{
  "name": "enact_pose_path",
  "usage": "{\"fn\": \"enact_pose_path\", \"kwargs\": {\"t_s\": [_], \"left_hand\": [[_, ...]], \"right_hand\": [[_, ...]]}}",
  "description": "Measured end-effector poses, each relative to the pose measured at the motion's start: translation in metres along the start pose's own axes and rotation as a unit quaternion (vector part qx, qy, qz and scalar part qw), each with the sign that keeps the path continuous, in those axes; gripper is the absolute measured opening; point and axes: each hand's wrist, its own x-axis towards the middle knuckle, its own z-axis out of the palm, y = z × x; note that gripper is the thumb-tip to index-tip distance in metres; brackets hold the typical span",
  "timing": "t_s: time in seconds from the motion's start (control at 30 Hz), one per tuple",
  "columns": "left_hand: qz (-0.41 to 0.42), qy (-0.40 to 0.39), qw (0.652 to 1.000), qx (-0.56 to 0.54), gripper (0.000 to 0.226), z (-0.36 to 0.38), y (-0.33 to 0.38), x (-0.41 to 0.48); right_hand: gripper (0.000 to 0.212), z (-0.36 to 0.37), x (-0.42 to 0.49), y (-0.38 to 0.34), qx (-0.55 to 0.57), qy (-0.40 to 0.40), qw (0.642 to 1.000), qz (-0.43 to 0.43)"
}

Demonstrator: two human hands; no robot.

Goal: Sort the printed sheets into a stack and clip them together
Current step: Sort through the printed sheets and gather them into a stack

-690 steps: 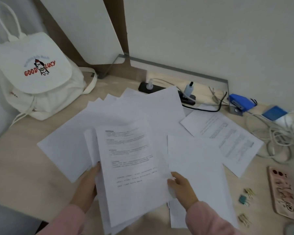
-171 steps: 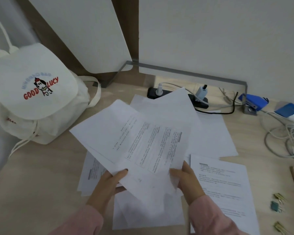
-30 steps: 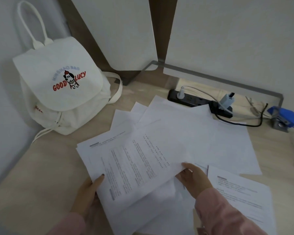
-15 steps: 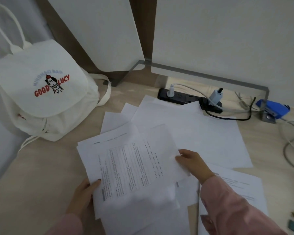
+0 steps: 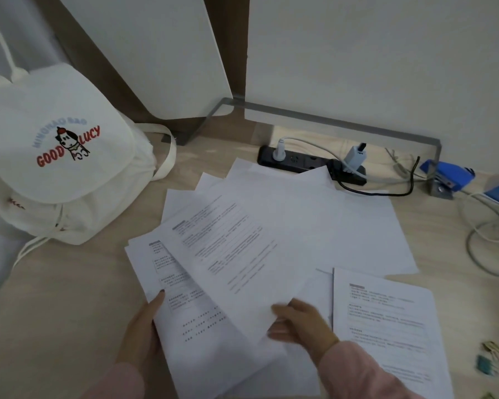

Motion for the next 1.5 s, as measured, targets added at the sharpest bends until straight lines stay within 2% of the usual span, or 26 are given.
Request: {"fn": "enact_pose_path", "kwargs": {"t_s": [0.1, 0.13, 0.17, 0.23, 0.3, 0.37, 0.4, 0.43, 0.5, 0.63, 0.7, 0.77, 0.9, 0.93, 1.0, 1.03, 1.1, 1.13, 1.2, 1.3, 1.37, 1.5], "left_hand": [[0.021, 0.006, 0.999, 0.028, 0.07, 0.005, 0.0, -0.002], [0.031, 0.01, 0.999, 0.037, 0.069, 0.007, -0.001, -0.001], [0.041, 0.015, 0.998, 0.047, 0.059, 0.009, -0.001, -0.002], [0.06, 0.041, 0.994, 0.078, 0.041, 0.01, -0.002, 0.001], [0.07, 0.056, 0.992, 0.093, 0.038, 0.008, -0.001, 0.002], [0.088, 0.069, 0.987, 0.112, 0.037, 0.006, 0.005, 0.001], [0.093, 0.078, 0.985, 0.121, 0.038, 0.004, 0.008, 0.002], [0.098, 0.087, 0.983, 0.129, 0.039, 0.0, 0.011, 0.002], [0.099, 0.09, 0.981, 0.14, 0.038, -0.005, 0.018, 0.001], [0.117, 0.089, 0.979, 0.142, 0.021, -0.011, 0.03, -0.006], [0.13, 0.093, 0.977, 0.138, 0.014, -0.012, 0.033, -0.012], [0.136, 0.083, 0.977, 0.139, 0.012, -0.014, 0.033, -0.016], [0.137, 0.072, 0.98, 0.123, 0.02, -0.017, 0.031, -0.018], [0.133, 0.069, 0.982, 0.119, 0.021, -0.017, 0.031, -0.018], [0.119, 0.056, 0.986, 0.105, 0.022, -0.019, 0.03, -0.017], [0.116, 0.05, 0.987, 0.098, 0.023, -0.021, 0.029, -0.016], [0.115, 0.044, 0.989, 0.084, 0.024, -0.022, 0.029, -0.015], [0.117, 0.036, 0.989, 0.078, 0.025, -0.023, 0.029, -0.015], [0.12, 0.027, 0.989, 0.081, 0.027, -0.022, 0.028, -0.014], [0.121, 0.038, 0.987, 0.1, 0.039, -0.024, 0.026, -0.011], [0.12, 0.053, 0.985, 0.11, 0.043, -0.024, 0.027, -0.01], [0.118, 0.053, 0.986, 0.103, 0.036, -0.015, 0.03, -0.014]], "right_hand": [[0.005, 0.016, -0.004, 0.022, -0.066, -0.075, 0.994, 0.055], [0.011, 0.02, -0.006, 0.027, -0.087, -0.102, 0.989, 0.069], [0.016, 0.023, -0.007, 0.031, -0.105, -0.13, 0.982, 0.082], [0.011, 0.027, -0.007, 0.033, -0.136, -0.167, 0.973, 0.089], [0.003, 0.025, -0.003, 0.028, -0.128, -0.124, 0.983, 0.048], [0.008, 0.015, 0.007, 0.019, -0.158, -0.006, 0.986, -0.061], [0.009, 0.006, 0.013, 0.012, -0.207, 0.074, 0.967, -0.127], [0.013, -0.003, 0.019, 0.004, -0.267, 0.147, 0.934, -0.186], [0.029, -0.018, 0.031, -0.015, -0.401, 0.223, 0.85, -0.258], [0.051, -0.031, 0.054, -0.046, -0.591, 0.216, 0.728, -0.272], [0.056, -0.032, 0.065, -0.052, -0.649, 0.206, 0.689, -0.248], [0.051, -0.03, 0.073, -0.053, -0.691, 0.209, 0.65, -0.237], [0.047, -0.022, 0.083, -0.05, -0.771, 0.237, 0.532, -0.256], [0.048, -0.022, 0.085, -0.05, -0.78, 0.251, 0.51, -0.261], [0.045, -0.02, 0.081, -0.055, -0.786, 0.259, 0.487, -0.28], [0.04, -0.018, 0.077, -0.06, -0.782, 0.257, 0.492, -0.284], [0.018, -0.018, 0.07, -0.066, -0.749, 0.243, 0.551, -0.276], [0.015, -0.021, 0.07, -0.068, -0.71, 0.259, 0.591, -0.281], [0.023, -0.023, 0.063, -0.072, -0.634, 0.284, 0.657, -0.293], [0.022, -0.019, 0.044, -0.085, -0.547, 0.316, 0.703, -0.327], [0.019, -0.015, 0.027, -0.092, -0.47, 0.287, 0.75, -0.365], [0.02, -0.008, -0.025, -0.109, -0.259, 0.148, 0.86, -0.414]]}}
